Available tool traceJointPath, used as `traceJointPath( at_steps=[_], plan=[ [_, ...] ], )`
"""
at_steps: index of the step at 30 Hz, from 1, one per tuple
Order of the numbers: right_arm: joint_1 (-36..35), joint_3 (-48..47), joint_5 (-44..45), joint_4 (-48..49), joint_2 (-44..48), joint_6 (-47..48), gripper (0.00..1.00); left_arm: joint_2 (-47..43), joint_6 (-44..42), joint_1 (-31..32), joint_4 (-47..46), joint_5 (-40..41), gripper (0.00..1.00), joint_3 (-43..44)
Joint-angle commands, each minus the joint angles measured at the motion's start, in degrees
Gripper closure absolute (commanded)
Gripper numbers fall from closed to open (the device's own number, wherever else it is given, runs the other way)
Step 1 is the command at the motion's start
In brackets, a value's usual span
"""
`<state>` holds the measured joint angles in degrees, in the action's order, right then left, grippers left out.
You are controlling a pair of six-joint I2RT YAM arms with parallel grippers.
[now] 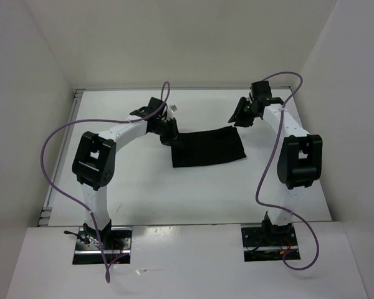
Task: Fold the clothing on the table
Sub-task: Fold the skirt
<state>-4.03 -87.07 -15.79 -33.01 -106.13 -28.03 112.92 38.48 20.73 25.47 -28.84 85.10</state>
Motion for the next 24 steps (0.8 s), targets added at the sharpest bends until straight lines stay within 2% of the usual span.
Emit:
traceJointPath(
  at_steps=[1, 3, 5, 8, 15, 19, 24],
  plan=[
    [0.2, 2.0, -0.1, -2.1, -1.0, 3.3, 0.61, -0.7, -4.1, 1.9, -1.6, -4.7, 0.86, 1.2],
    [-0.4, 1.4, -2.8, -1.5, -4.8, 4.1, 0.61, 1.8, -4.1, 2.4, -1.6, -4.7, 0.86, 2.9],
    [-0.4, 0.0, -5.3, -1.5, -7.5, 5.4, 0.61, 5.4, -2.5, 2.4, -1.6, -2.9, 0.92, 3.9],
    [-0.4, -1.5, -5.9, 0.6, -11.0, 5.4, 0.61, 8.4, -1.0, 2.4, -1.0, 0.4, 0.93, 3.9],
    [-0.4, -6.8, -4.2, 0.7, -18.2, 4.8, 0.61, 10.0, 0.6, 1.8, -1.5, 5.4, 0.97, -2.9],
    [-0.4, -5.2, -3.7, 2.5, -17.4, 4.2, 0.61, 10.0, 1.2, 1.2, -2.0, 7.2, 1.0, -5.3],
    [-0.4, -4.7, -3.5, 0.2, -9.5, 6.5, 0.48, 9.3, 0.6, -1.2, -0.3, 11.8, 1.0, -5.3]
  ],
)
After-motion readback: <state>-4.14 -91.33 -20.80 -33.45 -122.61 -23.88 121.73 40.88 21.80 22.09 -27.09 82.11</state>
